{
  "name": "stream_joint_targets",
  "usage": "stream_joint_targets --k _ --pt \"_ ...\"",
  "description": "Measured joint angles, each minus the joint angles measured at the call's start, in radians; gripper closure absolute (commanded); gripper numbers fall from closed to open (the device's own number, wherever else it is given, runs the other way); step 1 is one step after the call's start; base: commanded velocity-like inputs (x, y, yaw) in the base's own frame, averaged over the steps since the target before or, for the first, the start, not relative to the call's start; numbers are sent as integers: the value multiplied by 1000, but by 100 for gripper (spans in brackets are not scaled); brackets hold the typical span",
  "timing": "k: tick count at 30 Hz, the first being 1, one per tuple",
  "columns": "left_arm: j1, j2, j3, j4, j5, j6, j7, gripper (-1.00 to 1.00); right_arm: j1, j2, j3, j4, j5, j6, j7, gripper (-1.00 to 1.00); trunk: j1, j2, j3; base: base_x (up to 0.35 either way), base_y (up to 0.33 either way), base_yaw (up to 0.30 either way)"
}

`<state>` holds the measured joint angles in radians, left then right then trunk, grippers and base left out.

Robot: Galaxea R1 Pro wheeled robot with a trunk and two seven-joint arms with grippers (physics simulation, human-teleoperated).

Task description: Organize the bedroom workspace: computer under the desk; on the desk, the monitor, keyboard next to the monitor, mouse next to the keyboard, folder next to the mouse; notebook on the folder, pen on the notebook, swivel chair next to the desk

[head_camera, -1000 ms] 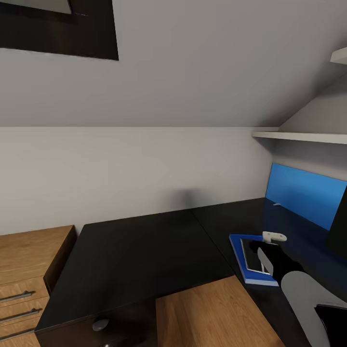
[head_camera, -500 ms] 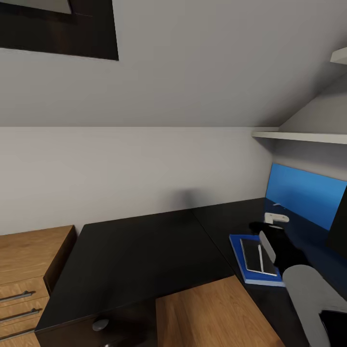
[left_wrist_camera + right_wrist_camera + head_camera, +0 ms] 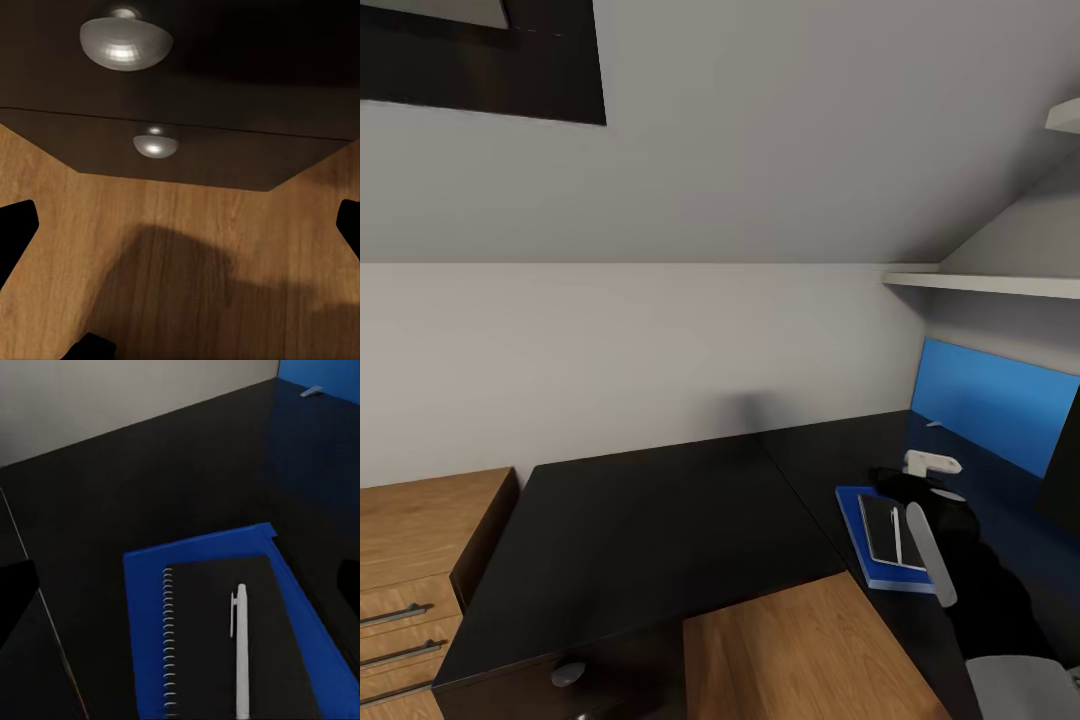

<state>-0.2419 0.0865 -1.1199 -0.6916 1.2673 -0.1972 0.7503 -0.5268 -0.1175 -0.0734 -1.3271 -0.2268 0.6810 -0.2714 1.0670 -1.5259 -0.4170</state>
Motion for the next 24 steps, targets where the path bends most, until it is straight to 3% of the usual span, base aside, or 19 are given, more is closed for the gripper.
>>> stream_joint_targets --k 4,15,18,24 --pt "0 1 0 0 2 1 0 -100 5 17 2 -6 0 6 -1 -100 0 0 0 0 0 0" --pt "0 -1 -2 -1 1 3 0 -100 6 27 36 -1 -3 7 -1 -100 0 0 0 0 0 0" --pt "0 -1 -4 -1 2 4 0 -100 6 83 36 0 0 7 -3 -100 0 0 0 0 0 0" --pt "0 -2 -5 -2 2 6 0 -100 6 114 36 1 2 6 -2 -100 0 0 0 0 0 0"
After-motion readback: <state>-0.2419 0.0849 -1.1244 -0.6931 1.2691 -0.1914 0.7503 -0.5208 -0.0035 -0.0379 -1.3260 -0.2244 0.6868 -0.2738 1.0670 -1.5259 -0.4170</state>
